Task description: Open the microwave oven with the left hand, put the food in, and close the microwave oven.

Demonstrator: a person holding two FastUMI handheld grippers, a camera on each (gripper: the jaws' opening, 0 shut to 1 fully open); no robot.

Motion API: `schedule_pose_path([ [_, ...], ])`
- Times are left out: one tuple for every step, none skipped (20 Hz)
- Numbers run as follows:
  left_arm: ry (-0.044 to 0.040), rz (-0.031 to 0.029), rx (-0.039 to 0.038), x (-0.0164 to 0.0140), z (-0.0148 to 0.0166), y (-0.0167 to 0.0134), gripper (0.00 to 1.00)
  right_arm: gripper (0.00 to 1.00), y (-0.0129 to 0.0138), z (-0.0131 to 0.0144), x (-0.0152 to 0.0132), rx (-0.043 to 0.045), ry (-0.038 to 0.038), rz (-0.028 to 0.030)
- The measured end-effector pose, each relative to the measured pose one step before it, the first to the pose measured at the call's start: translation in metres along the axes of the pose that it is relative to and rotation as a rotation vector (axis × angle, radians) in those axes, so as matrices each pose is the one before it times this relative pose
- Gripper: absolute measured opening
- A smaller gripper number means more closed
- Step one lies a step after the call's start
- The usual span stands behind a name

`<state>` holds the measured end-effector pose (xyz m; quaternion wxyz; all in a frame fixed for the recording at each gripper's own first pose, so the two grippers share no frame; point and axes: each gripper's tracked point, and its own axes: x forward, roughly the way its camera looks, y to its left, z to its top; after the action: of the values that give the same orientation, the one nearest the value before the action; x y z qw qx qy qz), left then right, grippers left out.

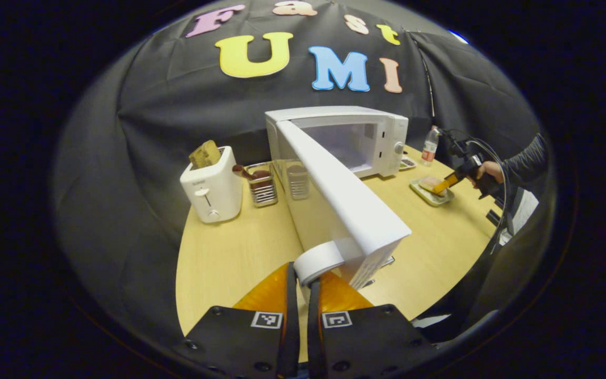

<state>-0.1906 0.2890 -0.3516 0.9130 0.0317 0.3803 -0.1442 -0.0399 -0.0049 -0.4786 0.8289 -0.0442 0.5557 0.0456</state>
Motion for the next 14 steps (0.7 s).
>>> schedule_pose_path([
  [-0.00279, 0.00075, 0.00363, -0.00194, -0.00008, 0.00029, 0.14, 0.65, 0.00234, -0.00015, -0.00119, -0.00909, -0.00452, -0.00028],
  [0.00095, -0.00088, 0.00833, -0.00081, 0.00076, -0.00079, 0.14, 0.61, -0.00227, -0.00008, -0.00477, -0.00929, -0.00631, -0.02142],
  [-0.00218, -0.00249, 0.00634, 0.00119, 0.00006, 0.00003, 0.14, 0.56, -0.00145, 0.00207, -0.00546, -0.00707, -0.00780, -0.01370],
  [0.00032, -0.00190, -0.00174, -0.00138, -0.00074, -0.00051, 0.17, 0.57, 0.00356, 0.00178, -0.00467, -0.00029, -0.00976, 0.00692],
  [-0.00581, 0.00387, -0.00082, 0.00101, 0.00071, 0.00101, 0.17, 0.56, 0.00430, -0.00002, -0.00509, -0.00063, -0.00679, 0.00927],
  [0.00154, 0.00179, -0.00451, -0.00140, 0.00071, 0.00070, 0.17, 0.57, 0.00157, 0.00045, -0.00510, -0.00406, -0.00757, 0.00078],
  [-0.01056, 0.00254, -0.00494, -0.00132, -0.00200, -0.00060, 0.16, 0.57, 0.00257, 0.00085, -0.00544, -0.00528, -0.00877, 0.00120],
  [-0.00611, 0.00440, -0.00355, 0.00062, 0.00147, -0.00097, 0.18, 0.56, 0.00439, -0.00070, -0.00523, -0.00355, -0.00693, 0.00395],
  [-0.00799, 0.00524, -0.00306, -0.00121, -0.00140, -0.00020, 0.19, 0.56, 0.00481, 0.00080, -0.00529, -0.00370, -0.00698, 0.00567],
  [-0.00995, 0.02209, 0.00890, -0.00161, 0.00145, 0.00269, 0.22, 0.57, 0.00515, -0.00039, -0.00492, -0.00435, -0.00681, 0.00523],
  [-0.00793, 0.01404, 0.00668, -0.00373, 0.00143, 0.00248, 0.22, 0.56, 0.00513, 0.00076, -0.00503, -0.00527, -0.00577, 0.00560],
  [-0.02400, 0.00745, -0.00390, -0.00488, 0.00386, 0.00068, 0.38, 0.56, 0.00606, 0.00063, -0.00517, -0.00491, -0.00681, 0.00722],
  [-0.01890, 0.00550, -0.01827, -0.00923, 0.00148, 0.00132, 0.53, 0.56, 0.00665, 0.00249, -0.00526, -0.00597, -0.00903, 0.00772],
  [-0.01371, 0.01847, -0.01944, -0.00506, 0.00300, 0.00572, 0.69, 0.56, 0.00738, 0.00148, -0.00508, -0.00670, -0.01057, 0.00755],
])
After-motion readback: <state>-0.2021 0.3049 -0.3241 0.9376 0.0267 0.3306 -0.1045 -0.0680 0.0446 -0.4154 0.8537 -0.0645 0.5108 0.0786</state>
